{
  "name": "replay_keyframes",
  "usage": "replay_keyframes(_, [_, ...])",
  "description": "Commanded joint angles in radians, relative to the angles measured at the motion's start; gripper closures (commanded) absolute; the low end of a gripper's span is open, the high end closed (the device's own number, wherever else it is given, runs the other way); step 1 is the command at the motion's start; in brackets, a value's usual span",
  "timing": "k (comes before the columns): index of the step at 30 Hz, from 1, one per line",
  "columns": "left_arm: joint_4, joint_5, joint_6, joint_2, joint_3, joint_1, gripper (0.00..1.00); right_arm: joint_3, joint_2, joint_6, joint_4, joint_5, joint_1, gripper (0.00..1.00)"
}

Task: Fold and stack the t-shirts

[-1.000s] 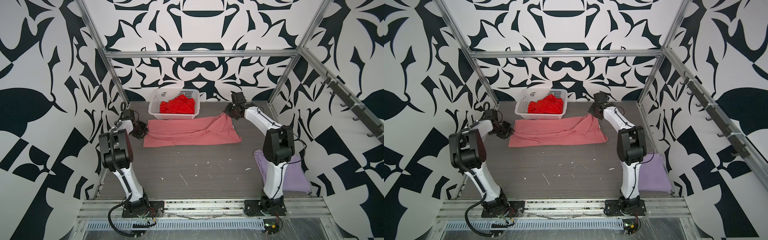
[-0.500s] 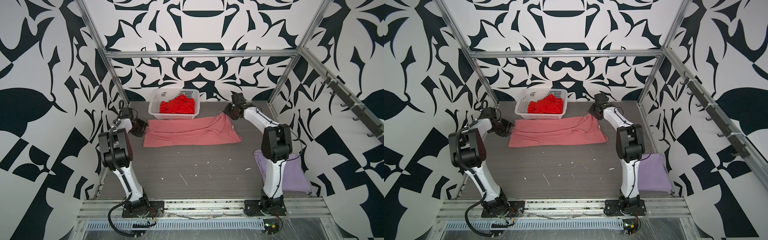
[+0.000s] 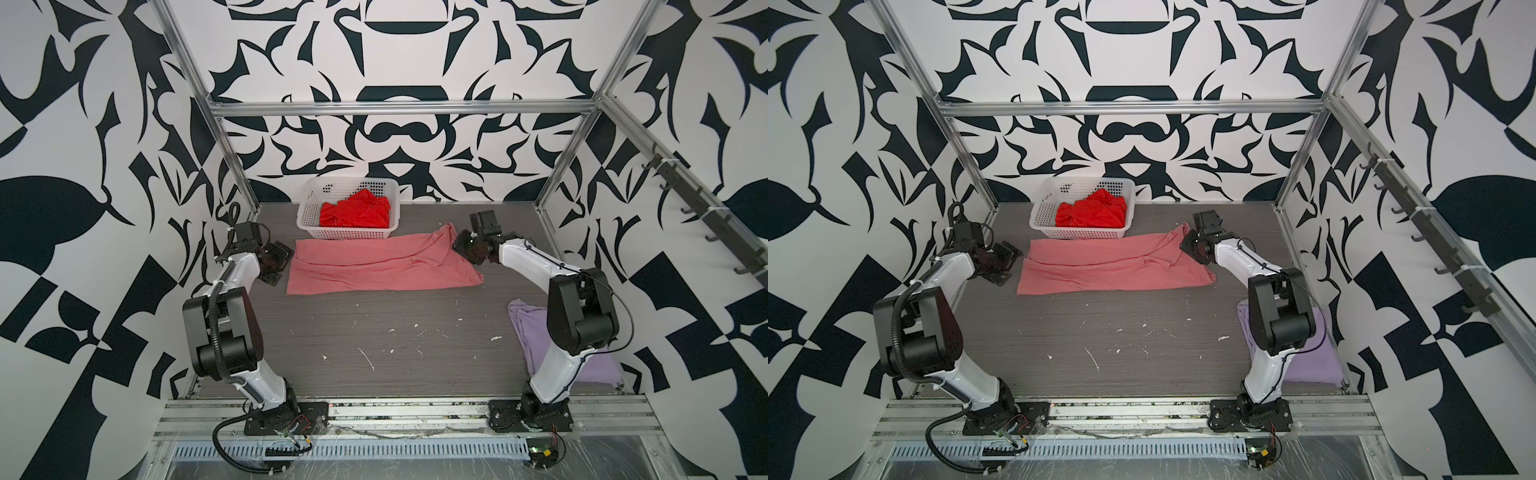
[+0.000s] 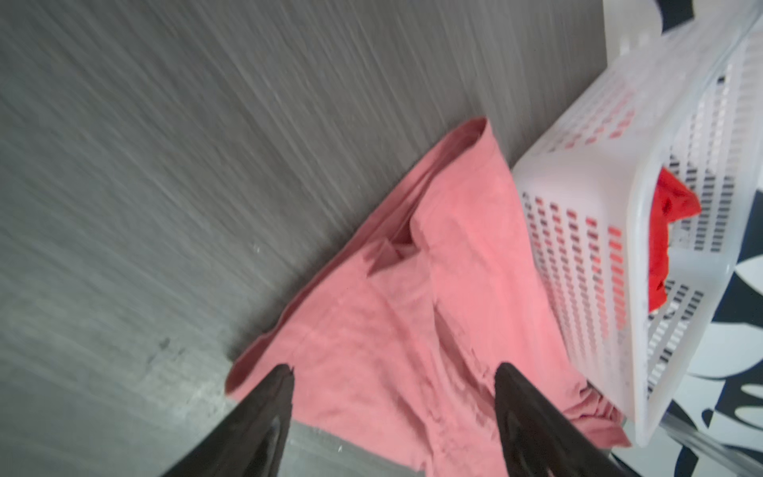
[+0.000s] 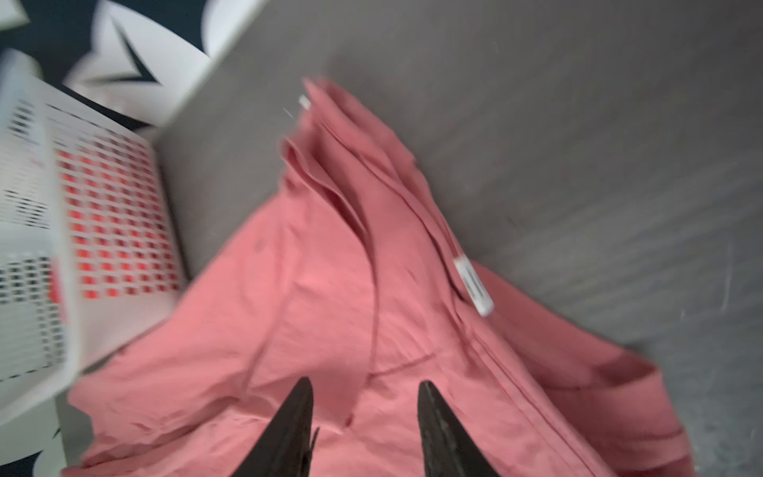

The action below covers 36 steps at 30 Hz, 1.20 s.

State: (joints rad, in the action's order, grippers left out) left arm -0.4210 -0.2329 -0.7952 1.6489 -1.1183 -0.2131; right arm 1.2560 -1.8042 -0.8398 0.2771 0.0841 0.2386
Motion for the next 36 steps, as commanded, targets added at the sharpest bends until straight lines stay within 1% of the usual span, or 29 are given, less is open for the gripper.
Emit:
replay_keyframes(1, [0.008,-0.063,0.002,-0.002,0.055,0.06,0.23,-0.005,0.005,-0.032,-0.069,0.022,0.011,0.6])
replay_keyframes(4, [0.04,-0.078,-0.02,0.019,0.058,0.115,0.26,-0.005,-0.032,-0.056,-0.093,0.032,0.014,0.7])
replay_keyframes(5, [0.052,-0.081,-0.03,0.035,0.049,0.123,0.27,-0.001,-0.048,-0.065,-0.104,0.035,0.014,0.74])
replay_keyframes(6, [0.06,-0.089,-0.043,0.053,0.038,0.125,0.27,0.002,-0.062,-0.071,-0.117,0.038,0.014,0.76])
replay_keyframes(8, [0.091,-0.107,-0.065,0.097,0.012,0.126,0.29,0.021,-0.097,-0.085,-0.135,0.047,0.015,0.77])
replay_keyframes(11, [0.143,-0.116,-0.104,0.161,-0.026,0.122,0.29,0.051,-0.144,-0.101,-0.145,0.05,0.016,0.77])
replay_keyframes(13, [0.204,-0.152,-0.145,0.21,-0.047,0.115,0.3,0.054,-0.163,-0.113,-0.142,0.045,0.018,0.79])
replay_keyframes(16, [0.314,-0.2,-0.215,0.264,-0.066,0.114,0.31,0.036,-0.165,-0.119,-0.137,0.034,0.018,0.8])
replay_keyframes(21, [0.411,-0.204,-0.309,0.303,-0.062,0.101,0.31,-0.014,-0.158,-0.111,-0.105,0.006,0.017,0.82])
replay_keyframes(23, [0.467,-0.213,-0.371,0.313,-0.034,0.08,0.32,-0.031,-0.163,-0.103,-0.09,-0.007,0.016,0.84])
replay_keyframes(27, [0.722,-0.261,-0.567,0.33,0.07,0.045,0.33,-0.057,-0.164,-0.101,-0.082,-0.015,0.016,0.85])
replay_keyframes(32, [0.939,-0.314,-0.725,0.362,0.098,0.043,0.34,-0.066,-0.155,-0.093,-0.083,-0.012,0.016,0.85])
replay_keyframes(34, [1.013,-0.319,-0.786,0.364,0.11,0.044,0.34,-0.067,-0.153,-0.089,-0.079,-0.011,0.016,0.85])
replay_keyframes(36, [1.045,-0.31,-0.816,0.363,0.116,0.044,0.34,-0.07,-0.155,-0.087,-0.077,-0.011,0.017,0.85])
